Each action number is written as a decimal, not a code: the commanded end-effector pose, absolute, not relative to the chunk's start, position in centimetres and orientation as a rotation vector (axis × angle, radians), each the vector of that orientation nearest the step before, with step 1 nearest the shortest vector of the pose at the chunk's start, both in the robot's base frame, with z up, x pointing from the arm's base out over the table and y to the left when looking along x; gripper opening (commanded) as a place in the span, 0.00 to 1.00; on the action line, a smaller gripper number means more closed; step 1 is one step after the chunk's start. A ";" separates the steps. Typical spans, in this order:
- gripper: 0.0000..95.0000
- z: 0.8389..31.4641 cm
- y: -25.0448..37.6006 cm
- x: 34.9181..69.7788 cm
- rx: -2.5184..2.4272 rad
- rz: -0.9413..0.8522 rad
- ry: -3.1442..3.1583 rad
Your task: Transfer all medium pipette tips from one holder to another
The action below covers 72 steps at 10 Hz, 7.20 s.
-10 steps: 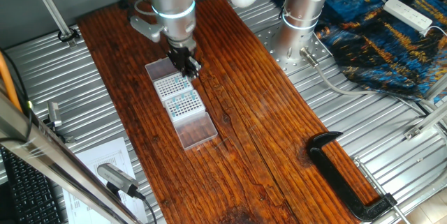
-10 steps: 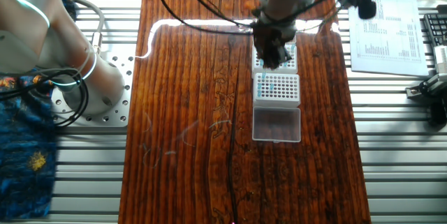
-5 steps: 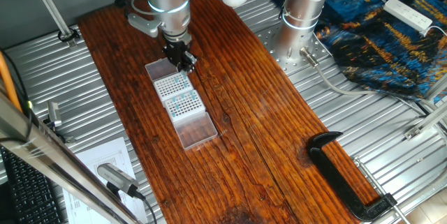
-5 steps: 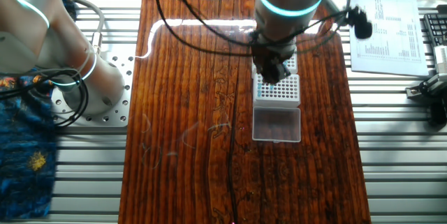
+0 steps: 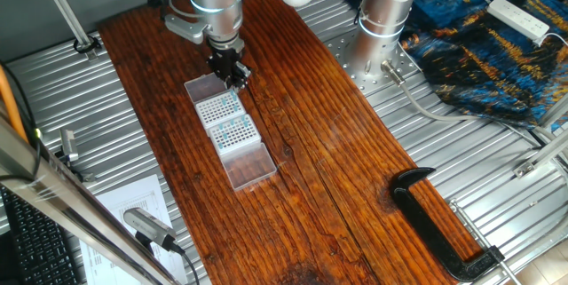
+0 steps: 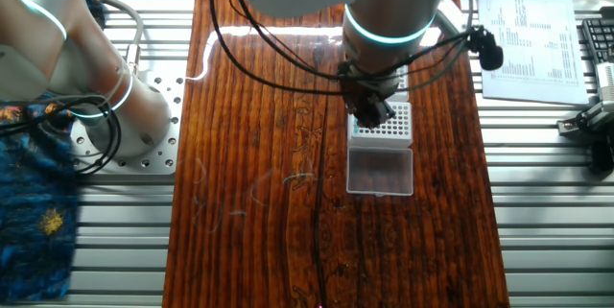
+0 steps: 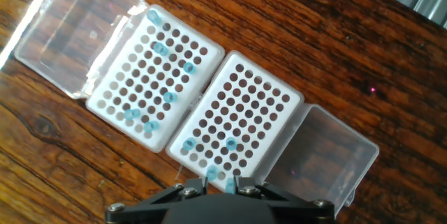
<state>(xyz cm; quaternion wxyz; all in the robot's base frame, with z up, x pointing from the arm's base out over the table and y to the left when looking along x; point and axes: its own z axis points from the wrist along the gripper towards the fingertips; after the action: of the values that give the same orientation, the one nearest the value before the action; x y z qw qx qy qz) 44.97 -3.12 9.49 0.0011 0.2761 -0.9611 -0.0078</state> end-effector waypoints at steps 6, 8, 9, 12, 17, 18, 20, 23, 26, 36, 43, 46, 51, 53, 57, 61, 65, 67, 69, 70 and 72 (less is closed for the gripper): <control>0.20 8.2 -3.5 44.6 0.898 -0.003 -3.013; 0.20 8.2 -3.8 44.5 0.907 -0.002 -3.011; 0.20 8.1 -4.0 44.4 0.913 0.001 -3.012; 0.20 7.7 -4.0 44.4 0.912 0.006 -3.024; 0.00 7.3 -4.0 44.5 0.905 0.012 -3.036; 0.00 7.3 -4.0 44.5 0.902 0.013 -3.038; 0.00 7.4 -4.0 44.5 0.904 0.012 -3.042; 0.00 8.5 -4.1 44.7 0.923 0.002 -3.034; 0.00 11.6 -4.0 45.6 0.964 -0.003 -3.013; 0.00 19.4 5.2 48.4 0.810 -0.097 -3.047; 0.00 15.7 8.7 48.0 0.695 -0.099 -3.087; 0.00 14.5 8.6 47.7 0.701 -0.102 -3.085; 0.00 12.7 8.6 47.1 0.698 -0.090 -3.085; 0.00 12.2 8.6 47.0 0.699 -0.091 -3.086; 0.00 11.5 8.6 46.8 0.699 -0.083 -3.088; 0.20 11.4 8.6 46.8 0.714 -0.081 -3.083; 0.20 11.5 8.6 46.8 0.706 -0.085 -3.084; 0.20 12.3 8.3 46.7 0.707 -0.085 -3.081; 0.20 13.4 5.9 46.6 0.771 -0.090 -3.061; 0.20 14.0 4.5 46.4 0.814 -0.088 -3.048; 0.20 14.5 2.5 46.1 0.880 -0.080 -3.026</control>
<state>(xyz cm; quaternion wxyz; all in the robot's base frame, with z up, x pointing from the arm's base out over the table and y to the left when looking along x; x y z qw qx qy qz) 46.05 2.59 14.38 -0.0045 0.2759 -0.9608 -0.0261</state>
